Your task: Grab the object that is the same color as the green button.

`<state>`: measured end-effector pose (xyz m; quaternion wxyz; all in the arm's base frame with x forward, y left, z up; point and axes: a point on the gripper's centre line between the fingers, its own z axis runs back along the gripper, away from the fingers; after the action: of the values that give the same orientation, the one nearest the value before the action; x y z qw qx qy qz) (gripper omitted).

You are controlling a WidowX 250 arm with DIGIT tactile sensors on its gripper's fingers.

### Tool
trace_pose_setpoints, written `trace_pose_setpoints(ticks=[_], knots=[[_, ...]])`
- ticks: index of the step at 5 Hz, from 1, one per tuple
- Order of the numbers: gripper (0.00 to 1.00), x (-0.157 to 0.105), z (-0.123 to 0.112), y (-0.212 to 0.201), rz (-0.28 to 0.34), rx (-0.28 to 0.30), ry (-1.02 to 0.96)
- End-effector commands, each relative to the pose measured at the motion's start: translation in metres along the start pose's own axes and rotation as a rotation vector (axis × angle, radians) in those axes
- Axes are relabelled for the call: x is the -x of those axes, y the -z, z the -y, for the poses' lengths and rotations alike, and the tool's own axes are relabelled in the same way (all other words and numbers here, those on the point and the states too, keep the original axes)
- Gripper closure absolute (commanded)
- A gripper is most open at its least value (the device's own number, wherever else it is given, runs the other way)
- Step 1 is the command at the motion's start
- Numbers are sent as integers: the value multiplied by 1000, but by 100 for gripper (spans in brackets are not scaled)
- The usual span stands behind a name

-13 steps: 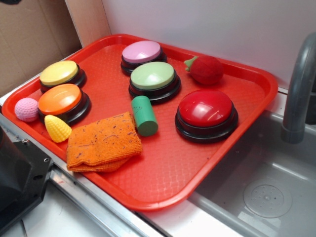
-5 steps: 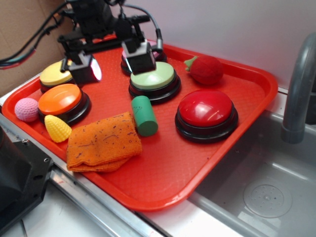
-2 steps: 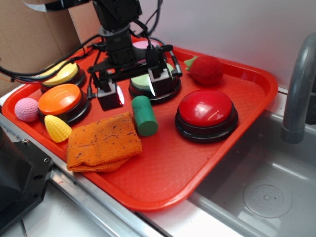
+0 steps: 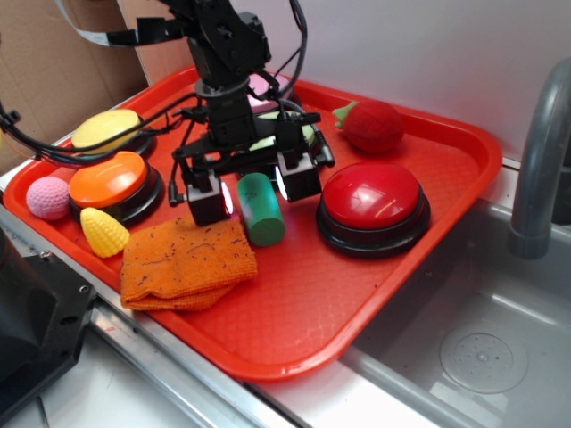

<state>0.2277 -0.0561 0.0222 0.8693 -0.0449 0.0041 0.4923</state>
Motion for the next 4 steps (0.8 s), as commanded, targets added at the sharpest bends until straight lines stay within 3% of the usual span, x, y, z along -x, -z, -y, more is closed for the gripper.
trace_pose_setpoints(ticks=[1,2,4], knots=[[60,-1,3,-5,85,79,50],[100,1,6,-8,79,82,110],[100,2,9,-35,50,48,356]])
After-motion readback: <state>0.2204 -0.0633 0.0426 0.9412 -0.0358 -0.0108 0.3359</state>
